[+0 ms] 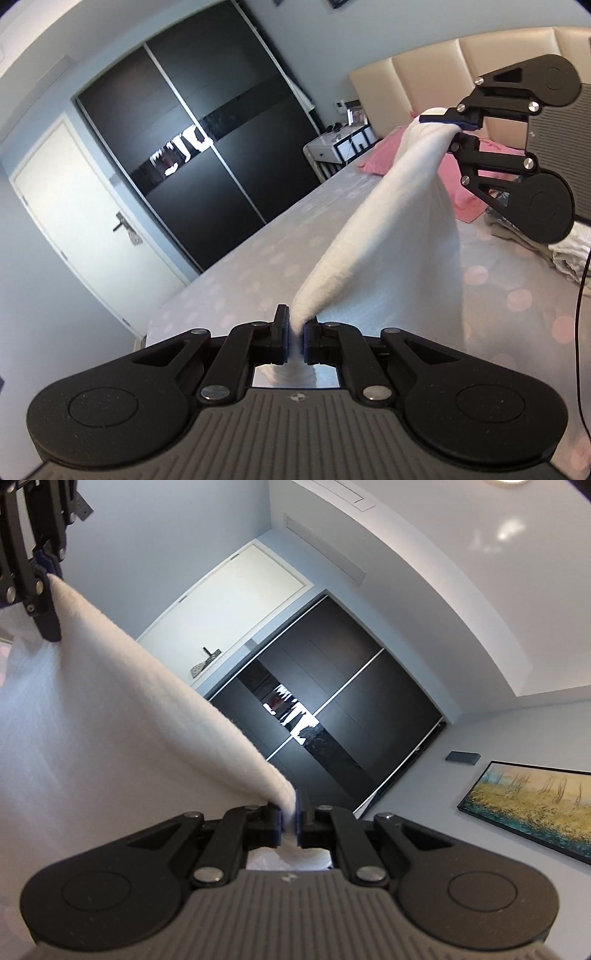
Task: Fold clothes
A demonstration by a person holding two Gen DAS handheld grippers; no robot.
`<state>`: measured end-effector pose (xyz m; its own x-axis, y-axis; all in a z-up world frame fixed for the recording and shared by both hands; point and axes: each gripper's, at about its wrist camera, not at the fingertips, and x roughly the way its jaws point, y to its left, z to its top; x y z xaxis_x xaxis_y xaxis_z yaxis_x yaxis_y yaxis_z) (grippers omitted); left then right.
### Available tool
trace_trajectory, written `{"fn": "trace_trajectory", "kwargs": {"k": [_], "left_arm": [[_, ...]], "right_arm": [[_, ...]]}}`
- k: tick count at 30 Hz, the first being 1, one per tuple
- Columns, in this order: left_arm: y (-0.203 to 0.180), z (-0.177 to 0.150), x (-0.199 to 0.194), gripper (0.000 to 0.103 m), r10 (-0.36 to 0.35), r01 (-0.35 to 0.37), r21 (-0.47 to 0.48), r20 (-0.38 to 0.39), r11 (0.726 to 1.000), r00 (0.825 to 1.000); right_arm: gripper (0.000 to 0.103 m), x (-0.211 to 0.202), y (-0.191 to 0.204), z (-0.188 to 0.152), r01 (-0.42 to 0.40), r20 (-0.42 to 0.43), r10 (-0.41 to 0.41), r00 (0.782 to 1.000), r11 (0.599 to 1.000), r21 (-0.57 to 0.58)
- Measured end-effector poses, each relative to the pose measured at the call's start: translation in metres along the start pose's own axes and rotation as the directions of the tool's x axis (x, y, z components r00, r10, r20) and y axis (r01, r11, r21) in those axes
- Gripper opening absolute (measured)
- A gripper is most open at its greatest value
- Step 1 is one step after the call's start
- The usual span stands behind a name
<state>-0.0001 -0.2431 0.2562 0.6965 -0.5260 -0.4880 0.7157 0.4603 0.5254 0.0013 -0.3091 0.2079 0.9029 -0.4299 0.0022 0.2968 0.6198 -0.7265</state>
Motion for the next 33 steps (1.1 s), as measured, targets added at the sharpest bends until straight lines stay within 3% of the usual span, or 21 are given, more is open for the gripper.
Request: {"fn": "trace_trajectory", "kwargs": {"k": [5,9,13,18,26,33], "left_arm": [[-0.044,-0.043,-0.007,0.005,-0.075,0.079,0.126,-0.030,0.989,0.997],[-0.097,-0.097,-0.009,0.005,-0.173,0.195,0.214,-0.117,0.957,0.978],[-0.139,-0.140,-0.018,0.005,-0.289,0.329,0.220,-0.196,0.918,0.937],[-0.176,-0.179,-0.044,0.005,-0.402,0.448,0.200,-0.235,0.871,0.885],[-0.207,-0.217,-0.087,0.005,-0.488,0.526,0.092,-0.267,0.846,0.831],[-0.226,-0.242,-0.123,0.005,-0.542,0.567,0.000,-0.293,0.824,0.788]], "right_arm": [[0.007,-0.039,0.021,-0.033,-0.126,-0.039,0.124,0.992,0.990,-0.061],[0.007,-0.084,0.054,-0.076,-0.276,-0.104,0.264,0.959,0.952,-0.130],[0.007,-0.126,0.077,-0.112,-0.411,-0.187,0.387,0.903,0.905,-0.110],[0.007,-0.178,0.090,-0.146,-0.505,-0.246,0.474,0.845,0.859,-0.082],[0.007,-0.256,0.093,-0.175,-0.614,-0.286,0.578,0.764,0.788,-0.049],[0.007,-0.311,0.100,-0.192,-0.737,-0.357,0.680,0.641,0.675,-0.037]]}}
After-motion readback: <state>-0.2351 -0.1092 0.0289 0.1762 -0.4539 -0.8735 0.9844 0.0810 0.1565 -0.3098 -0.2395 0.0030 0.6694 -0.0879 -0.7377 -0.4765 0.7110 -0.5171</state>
